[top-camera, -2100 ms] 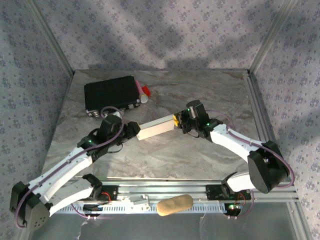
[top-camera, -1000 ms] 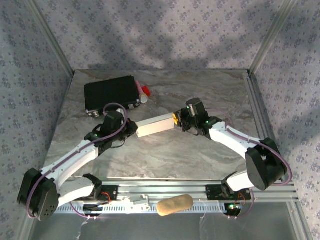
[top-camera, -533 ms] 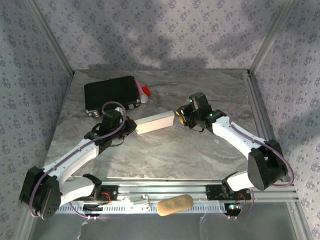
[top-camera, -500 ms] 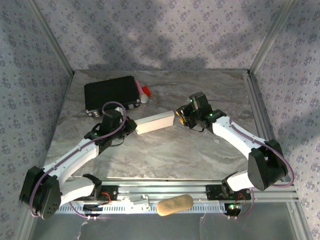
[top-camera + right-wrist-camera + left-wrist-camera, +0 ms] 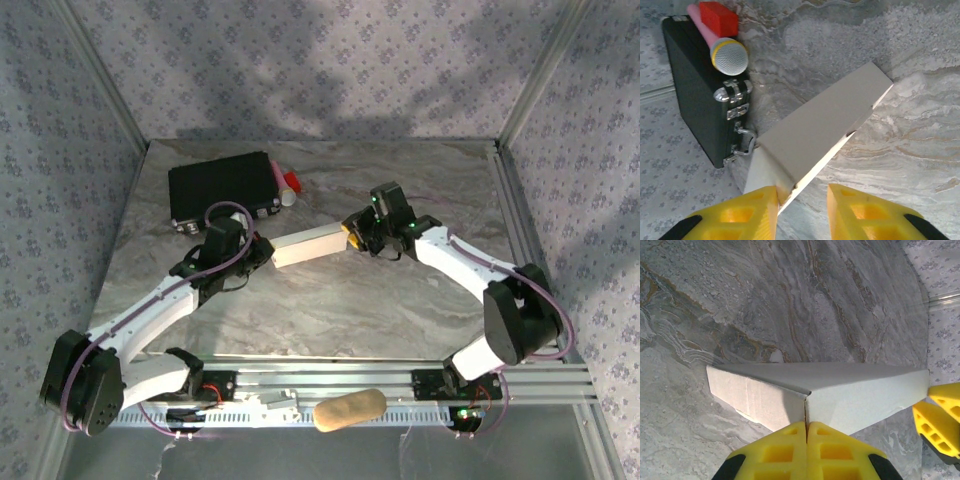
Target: Fold the paper box
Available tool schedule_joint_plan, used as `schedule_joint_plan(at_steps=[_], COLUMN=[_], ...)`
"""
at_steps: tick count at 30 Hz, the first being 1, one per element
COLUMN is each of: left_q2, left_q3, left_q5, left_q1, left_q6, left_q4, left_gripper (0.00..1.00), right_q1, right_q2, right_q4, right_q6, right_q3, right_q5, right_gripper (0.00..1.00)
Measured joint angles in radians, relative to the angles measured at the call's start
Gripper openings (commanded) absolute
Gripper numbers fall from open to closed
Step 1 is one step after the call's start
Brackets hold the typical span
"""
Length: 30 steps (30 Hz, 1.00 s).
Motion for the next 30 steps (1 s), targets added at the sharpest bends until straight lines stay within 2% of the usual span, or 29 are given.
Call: schedule_joint_plan(at_steps=[4,8,12,16,21,24,28,30], left_q2=[0.008,0.009,0.009,0.005,-0.036,-0.082,-0.155,-0.188], left_q3=[0.006,0.010,0.010,0.011,0.003,-0.024,-0.064,-0.068], left_q5=[0.005,0.011,0.022,0.039,0.065,0.070,0.084,0.091], left_q1=[0.009,0.011,0.015,0.017,-0.011,-0.053,-0.077,-0.077], left_q6=[0.001,0.007,0.014,0.027,0.043,0.051,0.052,0.045], left_q4=[-0.001,-0.004,-0.008,-0.016,-0.082,-0.153,-0.240,-0.275], left_gripper=[0.00,0.00,0.00,0.00,0.04,0.10,0.29,0.36], right_q1=[-0.004,-0.004,-0.003,-0.004,-0.021,-0.053,-0.086,-0.089], right_q2=[0.014,0.013,-0.015,-0.108,-0.268,-0.329,-0.341,-0.334], right_q4=[0.026,0.033,0.012,-0.059,-0.146,-0.172,-0.206,-0.224], right_q6=[0.001,0.001,0.000,-0.027,-0.101,-0.151,-0.227,-0.273], right_q3=[0.011,0.010,-0.002,-0.020,-0.021,-0.032,-0.055,-0.055], right_q5=[-0.011,-0.011,0.002,0.049,0.117,0.132,0.131,0.124], right_gripper=[0.20,0.19,0.26,0.34,0.34,0.34,0.36,0.40])
